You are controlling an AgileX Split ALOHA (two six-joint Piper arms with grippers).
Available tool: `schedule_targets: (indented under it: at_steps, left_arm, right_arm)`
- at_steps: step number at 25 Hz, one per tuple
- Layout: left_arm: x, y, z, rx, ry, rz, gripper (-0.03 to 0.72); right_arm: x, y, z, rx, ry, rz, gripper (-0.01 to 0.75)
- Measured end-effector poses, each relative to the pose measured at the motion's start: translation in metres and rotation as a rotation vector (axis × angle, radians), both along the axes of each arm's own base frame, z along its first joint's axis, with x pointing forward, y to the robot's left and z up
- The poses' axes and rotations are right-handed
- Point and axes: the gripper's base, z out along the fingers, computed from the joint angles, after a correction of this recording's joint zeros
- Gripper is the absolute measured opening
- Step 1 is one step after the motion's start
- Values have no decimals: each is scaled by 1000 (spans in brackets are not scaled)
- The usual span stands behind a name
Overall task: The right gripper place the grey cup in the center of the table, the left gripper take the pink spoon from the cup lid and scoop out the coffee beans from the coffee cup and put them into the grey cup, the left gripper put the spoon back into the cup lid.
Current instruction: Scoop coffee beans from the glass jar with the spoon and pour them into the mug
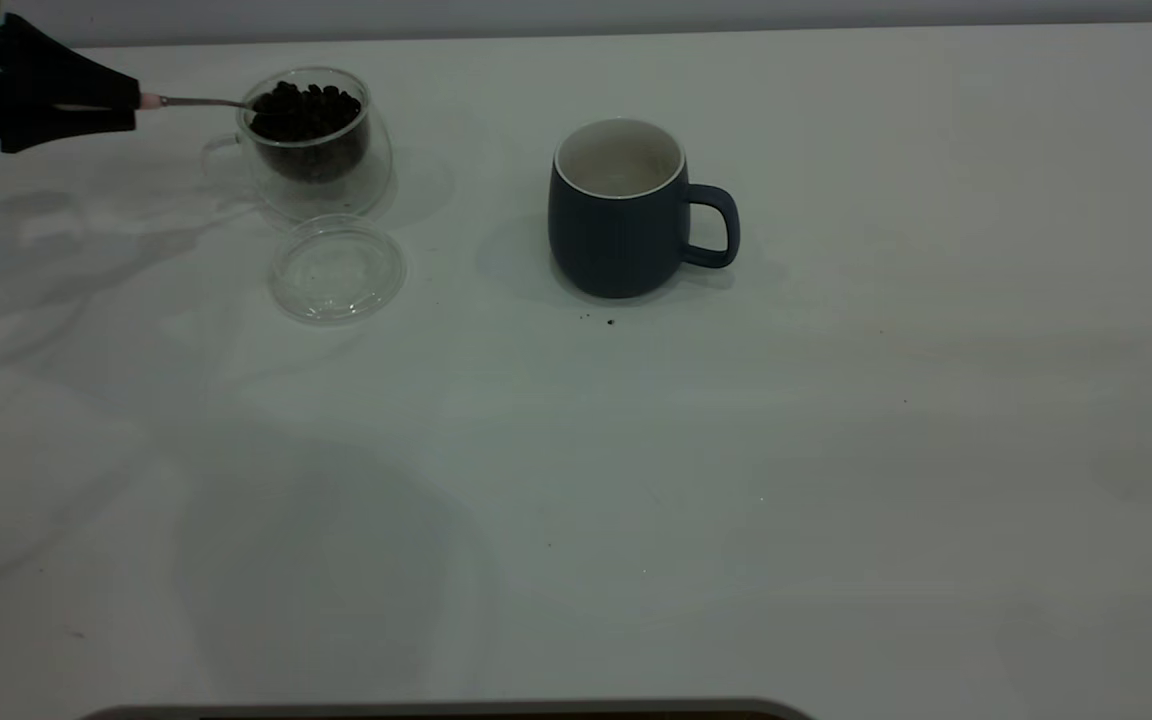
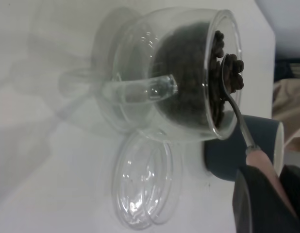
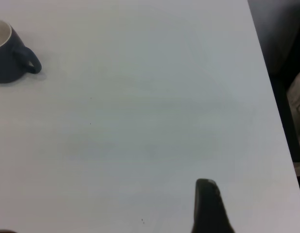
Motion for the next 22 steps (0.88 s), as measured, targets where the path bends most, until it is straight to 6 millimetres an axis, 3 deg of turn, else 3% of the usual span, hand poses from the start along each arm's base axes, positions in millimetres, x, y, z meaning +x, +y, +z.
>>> schedule_targets:
  at_steps: [22]
  left_arm:
    - [-4, -2, 5, -53, -24, -55, 115]
  right_arm:
    - [0, 0, 0, 0, 0, 0, 496]
